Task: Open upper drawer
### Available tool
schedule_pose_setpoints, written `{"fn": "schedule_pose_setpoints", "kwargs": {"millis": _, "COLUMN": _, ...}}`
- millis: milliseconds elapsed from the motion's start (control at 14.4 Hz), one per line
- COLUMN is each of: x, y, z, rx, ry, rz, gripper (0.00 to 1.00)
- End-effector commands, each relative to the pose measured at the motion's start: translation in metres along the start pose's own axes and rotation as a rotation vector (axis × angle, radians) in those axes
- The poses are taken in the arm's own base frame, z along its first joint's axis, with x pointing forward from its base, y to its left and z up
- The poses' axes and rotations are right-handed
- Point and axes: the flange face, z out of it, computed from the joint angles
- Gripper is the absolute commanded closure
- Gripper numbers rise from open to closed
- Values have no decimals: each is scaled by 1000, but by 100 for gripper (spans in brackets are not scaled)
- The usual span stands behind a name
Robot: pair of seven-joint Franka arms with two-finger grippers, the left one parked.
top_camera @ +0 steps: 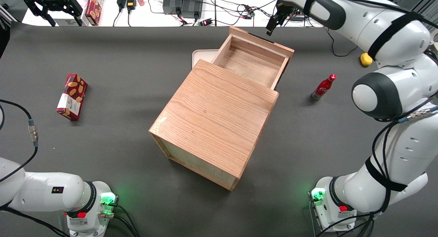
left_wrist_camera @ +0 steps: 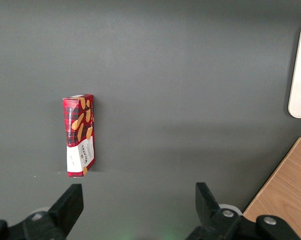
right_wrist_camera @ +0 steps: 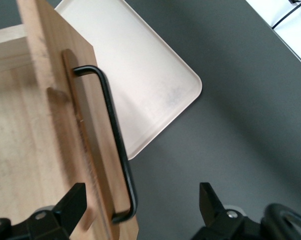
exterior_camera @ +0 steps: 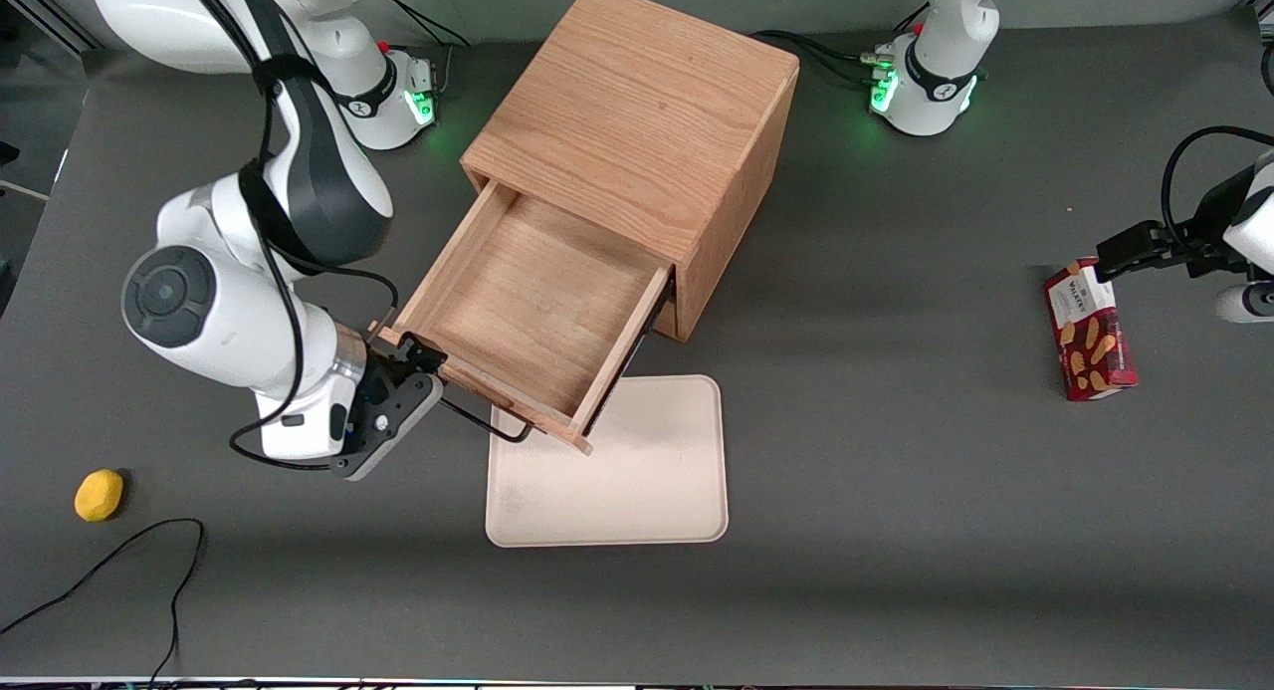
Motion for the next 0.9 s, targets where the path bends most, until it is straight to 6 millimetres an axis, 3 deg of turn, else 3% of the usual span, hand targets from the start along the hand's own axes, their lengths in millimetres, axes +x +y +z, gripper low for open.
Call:
{"fn": "schedule_pose_setpoints", "kwargs": {"millis": 0, "x": -15, "y": -6, "z": -42, "rx": -4, "ry": 5, "rz": 59, "gripper": 0}}
{"fn": "schedule_pose_setpoints", "kwargs": {"millis": 348, "x": -48, "y": -9, "z": -120, "rx": -61, "ry": 79, "rz": 98, "gripper": 0}}
{"fn": "schedule_pose_setpoints", "kwargs": {"millis": 626, "x": -87, "y": -3, "z": -168, "rx": -93, "ry": 124, "rz": 141, "gripper": 0}}
{"fn": "schedule_pose_setpoints", "kwargs": {"millis": 834, "x": -127, "y": 10, "z": -188, "rx": -98, "ry": 139, "rz": 198, "gripper": 0}}
